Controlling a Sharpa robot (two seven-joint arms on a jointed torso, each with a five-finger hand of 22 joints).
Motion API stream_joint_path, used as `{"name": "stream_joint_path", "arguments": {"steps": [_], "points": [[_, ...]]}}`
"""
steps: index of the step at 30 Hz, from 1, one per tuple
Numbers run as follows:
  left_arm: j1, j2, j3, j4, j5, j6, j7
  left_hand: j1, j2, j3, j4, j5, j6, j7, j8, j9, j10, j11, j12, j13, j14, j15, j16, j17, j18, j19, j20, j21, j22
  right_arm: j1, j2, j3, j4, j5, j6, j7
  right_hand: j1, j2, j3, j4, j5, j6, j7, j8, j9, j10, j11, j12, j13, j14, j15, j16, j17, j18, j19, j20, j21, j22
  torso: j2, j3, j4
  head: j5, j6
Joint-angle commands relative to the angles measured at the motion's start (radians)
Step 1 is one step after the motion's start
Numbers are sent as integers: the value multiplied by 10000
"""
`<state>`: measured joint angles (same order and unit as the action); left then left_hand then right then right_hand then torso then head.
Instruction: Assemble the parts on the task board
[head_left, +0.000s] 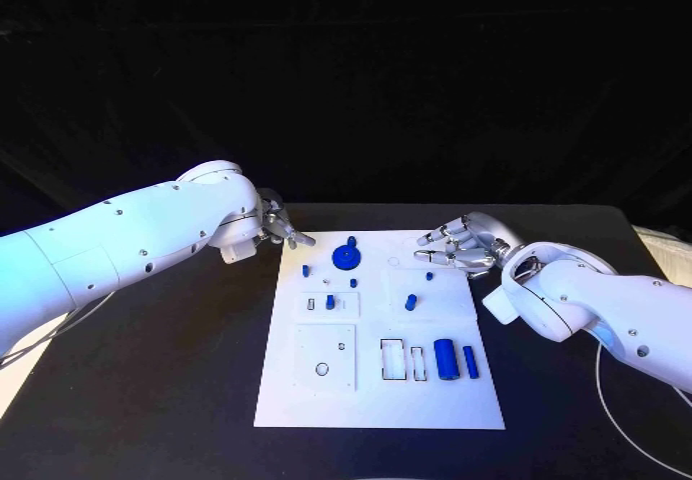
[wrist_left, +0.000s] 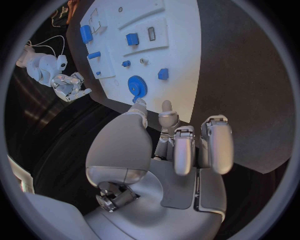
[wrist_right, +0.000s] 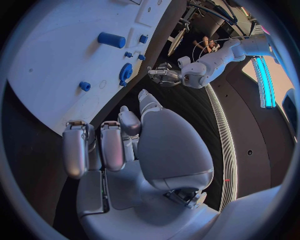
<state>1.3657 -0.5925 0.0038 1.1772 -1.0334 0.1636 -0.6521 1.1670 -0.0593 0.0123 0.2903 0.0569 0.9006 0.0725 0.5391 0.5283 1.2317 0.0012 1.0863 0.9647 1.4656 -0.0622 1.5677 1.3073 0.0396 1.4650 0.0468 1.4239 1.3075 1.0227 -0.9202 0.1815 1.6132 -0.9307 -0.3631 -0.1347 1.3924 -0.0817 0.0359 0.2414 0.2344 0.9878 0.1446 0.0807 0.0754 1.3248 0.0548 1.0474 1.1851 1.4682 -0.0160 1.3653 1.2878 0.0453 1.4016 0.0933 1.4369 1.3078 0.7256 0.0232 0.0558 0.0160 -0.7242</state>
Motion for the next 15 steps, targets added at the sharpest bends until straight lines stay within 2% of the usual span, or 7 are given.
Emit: {"name": "stream_joint_path", "arguments": {"steps": [1,11,15], "points": [[-41,171,-31,-213,-262,657,44,-124,63,-147,3,-20,162,-14,21,-37,133,-16,107,72,1051,5,31,2635,44,277,16,72,1026,-12,30,0,34,-8,55,80,-35,65,-71,16,44,48,-24,23,7,-98,-3,-13,-15,412,-33,-64,-4,170,-64,-26,-43,79,17,-15,1,16,-21],[-311,486,-86,-543,-302,1104,37,-217,126,-359,3,-21,309,-73,103,-49,255,-66,254,215,1051,-37,31,2635,28,314,-22,125,1094,-24,64,0,88,-3,68,118,-29,77,-71,16,61,47,-25,23,7,-98,-4,-13,-17,415,-34,-57,8,170,-63,-27,-44,78,13,0,-14,28,-77],[-367,567,-90,-635,-304,1200,44,-216,161,-385,1,-19,337,-85,122,-47,274,-76,276,235,1051,-46,31,2635,24,321,-30,135,1108,-27,57,0,92,2,94,137,-26,83,-72,15,72,47,-24,22,6,-97,-5,-10,-17,414,-34,-63,1,169,-61,-27,-43,82,8,-10,4,-5,-69]]}}
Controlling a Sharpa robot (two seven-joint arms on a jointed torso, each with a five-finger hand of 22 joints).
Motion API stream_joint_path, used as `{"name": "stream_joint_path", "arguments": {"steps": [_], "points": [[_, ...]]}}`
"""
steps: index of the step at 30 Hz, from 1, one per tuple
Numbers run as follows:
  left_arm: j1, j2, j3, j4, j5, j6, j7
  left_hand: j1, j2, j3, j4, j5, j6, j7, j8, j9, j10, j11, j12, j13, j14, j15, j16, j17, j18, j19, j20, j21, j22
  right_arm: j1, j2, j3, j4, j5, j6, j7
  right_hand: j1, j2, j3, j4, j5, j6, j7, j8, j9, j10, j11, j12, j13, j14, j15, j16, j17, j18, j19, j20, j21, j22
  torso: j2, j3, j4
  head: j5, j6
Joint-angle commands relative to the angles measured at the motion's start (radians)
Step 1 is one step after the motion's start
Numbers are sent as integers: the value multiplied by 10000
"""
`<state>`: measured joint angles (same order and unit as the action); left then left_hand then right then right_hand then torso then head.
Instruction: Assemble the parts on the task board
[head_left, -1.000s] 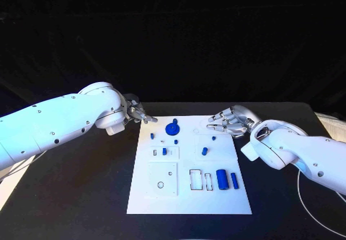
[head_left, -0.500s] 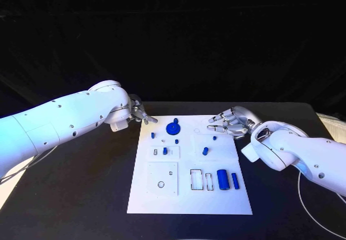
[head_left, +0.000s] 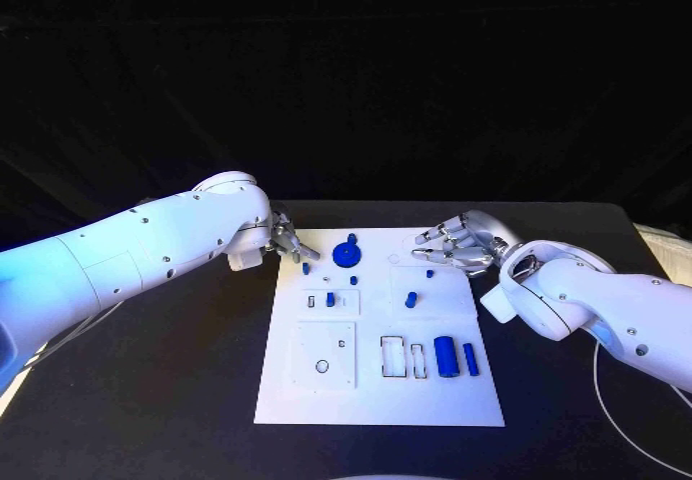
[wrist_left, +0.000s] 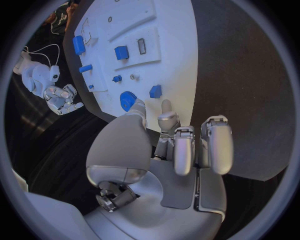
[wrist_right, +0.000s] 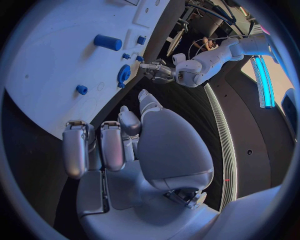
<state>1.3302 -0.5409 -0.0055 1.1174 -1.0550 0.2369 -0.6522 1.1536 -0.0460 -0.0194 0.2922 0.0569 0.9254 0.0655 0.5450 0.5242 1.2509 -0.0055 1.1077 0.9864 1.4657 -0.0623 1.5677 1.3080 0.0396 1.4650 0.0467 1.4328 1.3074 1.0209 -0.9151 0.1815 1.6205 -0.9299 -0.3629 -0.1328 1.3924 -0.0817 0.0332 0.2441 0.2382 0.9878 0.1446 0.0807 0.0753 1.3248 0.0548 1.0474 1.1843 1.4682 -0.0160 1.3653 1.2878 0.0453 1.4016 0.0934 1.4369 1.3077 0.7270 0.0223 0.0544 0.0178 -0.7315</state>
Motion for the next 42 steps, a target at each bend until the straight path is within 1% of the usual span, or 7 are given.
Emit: {"name": "stream_joint_path", "arguments": {"steps": [1,20,24,30,33,37,42], "points": [[-20,63,4,-51,-88,492,44,-80,51,-83,-20,-17,109,-24,77,-3,93,-17,75,28,1051,-50,31,2628,23,323,-34,47,1112,-11,8,0,17,-5,94,121,-26,83,-44,-12,34,47,-24,22,7,-97,-5,-11,-9,414,-34,-63,1,169,-61,-28,-43,83,-10,2,15,-19,-3],[-45,86,3,-54,-100,618,19,190,374,-175,-72,-6,248,-119,281,99,180,-102,174,103,1051,-125,31,2628,20,334,-106,51,1134,-15,21,0,-9,71,210,153,-30,89,-48,-8,48,46,-24,22,7,-100,-5,-16,-15,414,-35,-64,1,169,-59,-28,-43,85,-2,20,-10,20,-33],[-45,85,4,-45,-101,613,18,401,523,-141,-100,-3,244,-146,370,172,194,-127,189,108,1051,-148,31,2628,17,340,-130,57,1149,-15,21,0,-9,80,217,151,-37,101,-55,-1,69,47,-24,23,7,-95,-5,-4,-10,414,-35,-70,-5,170,-62,-29,-47,79,-3,19,-7,6,-34],[-45,103,5,-50,-29,652,20,1006,829,180,-257,4,180,-195,486,285,202,-173,191,97,1051,-188,31,2628,13,349,-167,62,1173,-16,25,0,-13,83,219,146,-37,101,-55,-1,69,47,-24,23,7,-95,-5,-4,-10,414,-35,-70,-5,170,-62,-29,-47,79,-12,16,6,-11,-50],[-45,113,5,-55,56,698,32,1125,854,250,-292,5,172,-208,515,313,210,-184,198,105,1051,-195,31,2628,11,352,-175,66,1182,-16,30,0,-14,84,223,143,-37,101,-55,-1,69,47,-24,23,7,-95,-5,-4,-10,414,-35,-70,-5,170,-62,-29,-47,79,-10,15,12,-14,-58],[-45,120,5,-67,202,750,43,945,786,155,-116,-6,168,-183,559,356,215,-168,197,94,1051,-188,31,2628,10,351,-176,61,1185,-16,37,0,-18,84,229,140,-37,101,-55,-1,69,47,-24,23,7,-95,-5,-4,-10,414,-35,-70,-5,170,-62,-29,-47,79,-17,12,7,-23,-79],[-45,119,5,-79,264,758,48,904,757,122,-82,-8,172,-183,578,373,225,-166,209,106,1051,-187,31,2628,9,352,-175,62,1188,-16,40,0,-24,84,231,138,-37,101,-55,-1,69,47,-24,23,7,-95,-5,-4,-10,414,-35,-70,-5,170,-62,-29,-47,79,-15,12,8,-20,-73]]}}
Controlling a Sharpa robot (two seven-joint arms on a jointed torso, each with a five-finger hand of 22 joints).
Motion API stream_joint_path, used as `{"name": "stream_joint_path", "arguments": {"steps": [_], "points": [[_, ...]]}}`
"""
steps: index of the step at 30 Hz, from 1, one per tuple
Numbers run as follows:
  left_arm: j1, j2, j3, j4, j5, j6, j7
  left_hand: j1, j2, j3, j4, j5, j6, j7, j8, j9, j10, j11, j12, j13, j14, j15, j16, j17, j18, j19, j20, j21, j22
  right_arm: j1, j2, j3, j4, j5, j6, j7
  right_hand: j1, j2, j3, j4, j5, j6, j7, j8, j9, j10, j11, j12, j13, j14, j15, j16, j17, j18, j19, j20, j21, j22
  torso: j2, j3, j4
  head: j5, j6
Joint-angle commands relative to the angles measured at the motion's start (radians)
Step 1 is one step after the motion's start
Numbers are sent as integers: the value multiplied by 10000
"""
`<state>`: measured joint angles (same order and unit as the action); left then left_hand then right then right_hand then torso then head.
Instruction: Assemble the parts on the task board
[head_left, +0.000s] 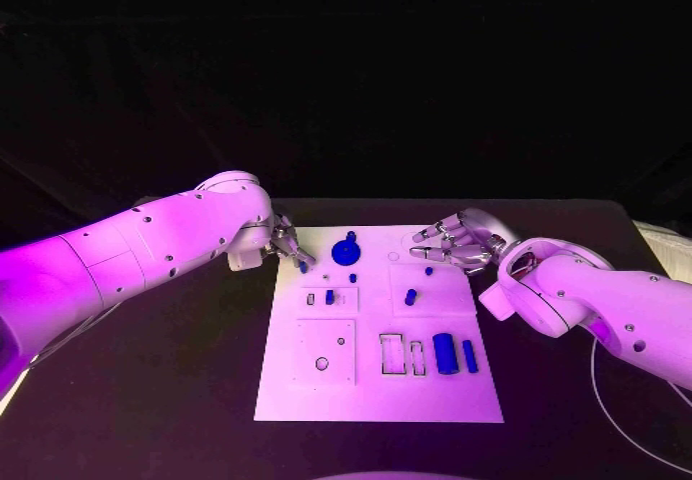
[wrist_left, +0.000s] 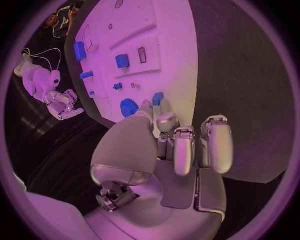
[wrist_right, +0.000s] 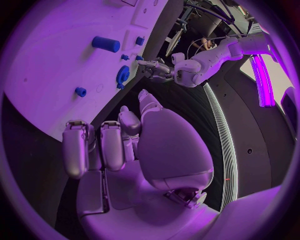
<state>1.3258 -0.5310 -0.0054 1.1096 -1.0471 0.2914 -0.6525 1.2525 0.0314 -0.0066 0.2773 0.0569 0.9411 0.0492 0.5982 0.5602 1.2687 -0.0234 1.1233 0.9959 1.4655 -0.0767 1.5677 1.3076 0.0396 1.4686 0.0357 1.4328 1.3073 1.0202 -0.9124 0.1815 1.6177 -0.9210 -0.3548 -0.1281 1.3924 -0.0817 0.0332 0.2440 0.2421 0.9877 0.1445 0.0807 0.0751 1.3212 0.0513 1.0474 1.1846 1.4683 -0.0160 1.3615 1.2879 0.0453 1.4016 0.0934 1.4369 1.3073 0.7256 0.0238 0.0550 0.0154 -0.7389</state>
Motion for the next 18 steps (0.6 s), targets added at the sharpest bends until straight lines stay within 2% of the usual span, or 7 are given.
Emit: {"name": "stream_joint_path", "arguments": {"steps": [1,10,18], "points": [[0,19,3,-2,191,211,51,-84,-17,-6,68,-8,14,-20,47,13,46,13,52,11,1053,-42,31,2632,10,316,-65,62,1188,-8,13,0,4,-6,150,91,-37,101,-56,0,31,48,-23,23,8,-59,31,-4,-13,414,-35,-32,-5,170,-62,-29,-47,83,1,-1,1,2,-1],[0,1,3,-10,209,202,48,-218,-95,-114,120,-9,23,-22,103,64,53,12,59,7,1053,-41,31,2632,12,313,-64,53,1186,-8,10,0,8,-6,150,85,-37,101,-56,0,31,48,-23,23,8,-59,31,-4,-13,414,-35,-32,-5,170,-62,-29,-47,83,4,-4,1,-1,-1],[0,-13,3,-10,211,277,39,-507,-283,-413,128,-12,3,-30,189,150,24,10,31,-44,1053,-41,31,2632,22,294,-62,11,1157,-9,12,0,16,-6,182,75,-40,113,-66,4,52,53,-24,26,9,-58,30,-3,-18,414,-36,-38,-9,171,-64,-30,-52,78,0,-2,-2,3,-25]]}}
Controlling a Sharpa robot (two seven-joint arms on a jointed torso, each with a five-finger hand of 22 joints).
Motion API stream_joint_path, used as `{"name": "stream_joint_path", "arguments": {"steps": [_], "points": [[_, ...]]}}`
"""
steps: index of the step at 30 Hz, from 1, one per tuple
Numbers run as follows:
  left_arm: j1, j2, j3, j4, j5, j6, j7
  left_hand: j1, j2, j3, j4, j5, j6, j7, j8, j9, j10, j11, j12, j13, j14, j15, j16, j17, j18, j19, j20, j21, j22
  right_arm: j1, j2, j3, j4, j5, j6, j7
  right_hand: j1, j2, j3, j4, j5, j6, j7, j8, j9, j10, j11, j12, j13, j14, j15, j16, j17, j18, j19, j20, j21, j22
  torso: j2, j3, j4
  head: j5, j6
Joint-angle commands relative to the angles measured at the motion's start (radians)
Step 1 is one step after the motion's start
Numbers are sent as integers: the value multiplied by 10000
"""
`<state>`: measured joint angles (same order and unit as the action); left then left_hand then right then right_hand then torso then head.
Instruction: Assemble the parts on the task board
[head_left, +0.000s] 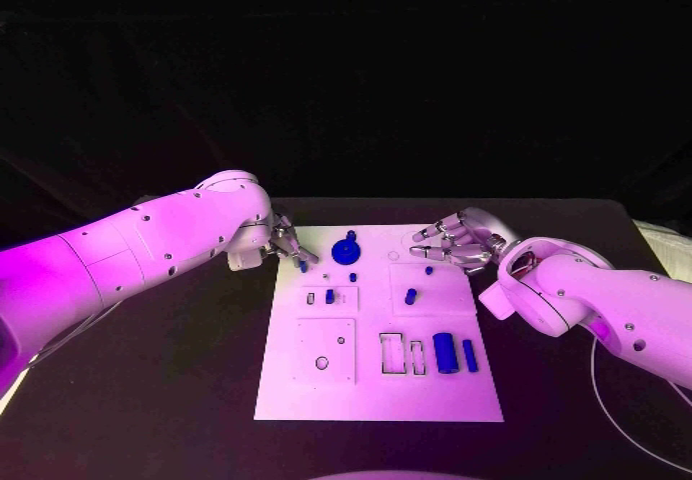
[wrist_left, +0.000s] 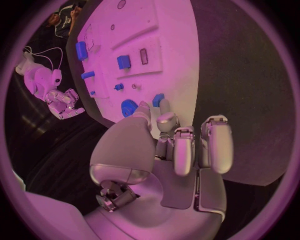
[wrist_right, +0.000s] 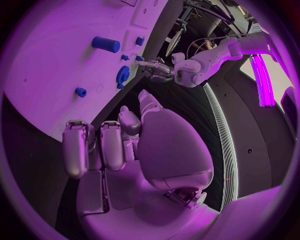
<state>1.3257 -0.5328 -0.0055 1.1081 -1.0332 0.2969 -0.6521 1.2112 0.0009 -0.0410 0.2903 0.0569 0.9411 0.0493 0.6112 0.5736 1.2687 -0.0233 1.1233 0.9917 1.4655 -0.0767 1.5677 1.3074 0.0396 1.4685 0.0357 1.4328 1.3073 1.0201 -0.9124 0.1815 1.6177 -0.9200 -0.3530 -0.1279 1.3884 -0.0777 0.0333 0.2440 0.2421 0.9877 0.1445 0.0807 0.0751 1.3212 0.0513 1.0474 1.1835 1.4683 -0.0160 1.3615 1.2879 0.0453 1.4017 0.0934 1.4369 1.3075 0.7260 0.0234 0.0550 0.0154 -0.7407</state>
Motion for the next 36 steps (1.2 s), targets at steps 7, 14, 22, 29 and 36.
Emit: {"name": "stream_joint_path", "arguments": {"steps": [7,14,22,29,36], "points": [[1,-18,5,4,72,366,15,-111,10,-93,-4,-11,6,-34,69,25,35,9,47,17,1053,-42,31,2634,21,296,-62,14,1162,-9,6,-1,18,-16,196,56,2,74,-68,3,53,53,-25,26,9,-57,29,0,-7,414,-36,-41,-13,170,-61,-30,-50,81,-4,3,-1,-1,3],[1,-62,5,22,72,387,7,-21,28,-97,-53,-1,15,-53,112,59,35,-7,47,9,1053,-49,31,2634,21,296,-67,12,1165,-10,9,-1,25,-16,231,41,5,76,-70,2,55,55,-25,27,9,-53,28,9,-1,414,-36,-41,-13,172,-66,-30,-54,73,4,2,-8,-20,3],[2,-54,5,32,72,212,9,170,151,-27,-93,2,-8,-68,157,105,34,-21,47,-1,1053,-65,31,2634,24,293,-78,0,1161,-11,10,-2,22,-18,219,15,5,76,-70,2,55,55,-25,27,9,-53,28,9,-1,414,-36,-41,-13,172,-66,-30,-54,73,0,0,-3,-19,-29],[2,-54,5,87,310,-380,25,2066,794,1495,-980,42,-398,-181,1,85,-220,-141,-248,-260,1053,-183,31,2634,63,229,-188,-137,1046,-16,19,-5,3,-19,224,-14,13,81,-70,-3,54,57,-26,28,9,-43,27,27,10,416,-37,-36,-5,169,-56,-30,-48,86,2,-2,-4,-51,-37],[2,-44,4,114,509,-418,35,2087,-403,4546,-1165,31,-554,-55,-37,124,-292,19,-599,-619,1053,-63,31,2634,79,188,-90,-251,991,-29,35,-10,-2,-19,243,-25,13,81,-70,-3,54,57,-26,28,9,-43,27,27,10,416,-37,-36,-5,169,-56,-30,-48,86,-9,3,3,-42,-79]]}}
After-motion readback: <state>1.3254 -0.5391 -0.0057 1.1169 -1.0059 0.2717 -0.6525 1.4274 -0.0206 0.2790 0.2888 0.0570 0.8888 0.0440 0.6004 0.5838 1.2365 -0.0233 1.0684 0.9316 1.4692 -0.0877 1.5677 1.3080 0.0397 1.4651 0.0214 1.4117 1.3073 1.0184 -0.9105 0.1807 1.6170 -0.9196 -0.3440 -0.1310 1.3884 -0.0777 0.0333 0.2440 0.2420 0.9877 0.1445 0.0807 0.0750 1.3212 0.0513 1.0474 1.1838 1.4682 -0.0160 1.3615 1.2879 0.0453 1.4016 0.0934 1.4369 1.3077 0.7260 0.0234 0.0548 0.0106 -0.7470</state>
